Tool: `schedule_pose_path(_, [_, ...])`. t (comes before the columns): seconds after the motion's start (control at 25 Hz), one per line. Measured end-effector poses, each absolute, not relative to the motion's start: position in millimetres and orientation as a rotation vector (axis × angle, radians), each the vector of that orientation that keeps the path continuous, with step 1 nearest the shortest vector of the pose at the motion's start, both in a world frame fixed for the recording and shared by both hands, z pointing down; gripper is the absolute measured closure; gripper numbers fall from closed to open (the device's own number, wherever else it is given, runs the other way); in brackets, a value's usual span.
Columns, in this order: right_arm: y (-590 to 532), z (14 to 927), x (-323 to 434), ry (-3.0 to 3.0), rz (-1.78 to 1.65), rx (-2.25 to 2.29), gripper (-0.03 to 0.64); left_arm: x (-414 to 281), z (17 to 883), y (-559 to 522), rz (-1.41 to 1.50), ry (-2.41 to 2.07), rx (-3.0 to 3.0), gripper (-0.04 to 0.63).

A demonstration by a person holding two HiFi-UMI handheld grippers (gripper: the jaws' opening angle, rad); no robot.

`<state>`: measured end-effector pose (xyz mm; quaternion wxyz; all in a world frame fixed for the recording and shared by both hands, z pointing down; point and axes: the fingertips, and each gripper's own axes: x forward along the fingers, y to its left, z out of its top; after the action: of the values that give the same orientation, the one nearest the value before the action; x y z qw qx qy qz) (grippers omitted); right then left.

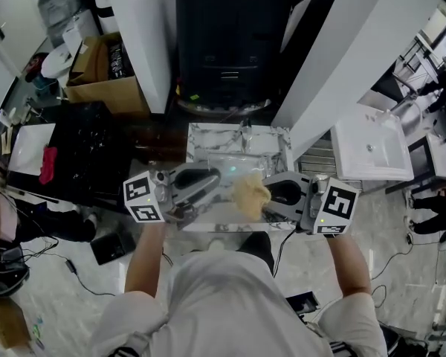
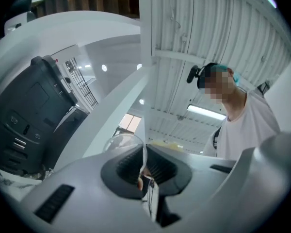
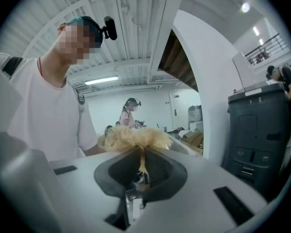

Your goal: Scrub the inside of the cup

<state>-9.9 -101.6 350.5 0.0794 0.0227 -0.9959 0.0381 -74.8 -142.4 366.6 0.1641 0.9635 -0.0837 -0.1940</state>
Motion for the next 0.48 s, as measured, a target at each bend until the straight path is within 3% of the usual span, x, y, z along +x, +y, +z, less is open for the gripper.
schedule_pose_path(0.24, [-140.2, 335.1, 12.2, -2.933, -0.029, 0.236, 0.584, -45.7, 387.0, -120.5, -0.381, -0.095, 2.798, 0.571])
schedule_pose_path(0.48, [-181.4, 366.5, 30.4, -2.938, 0.183, 0.297, 0.584, -38.0, 378.0, -109.4, -0.487, 0.018, 2.751, 0.571])
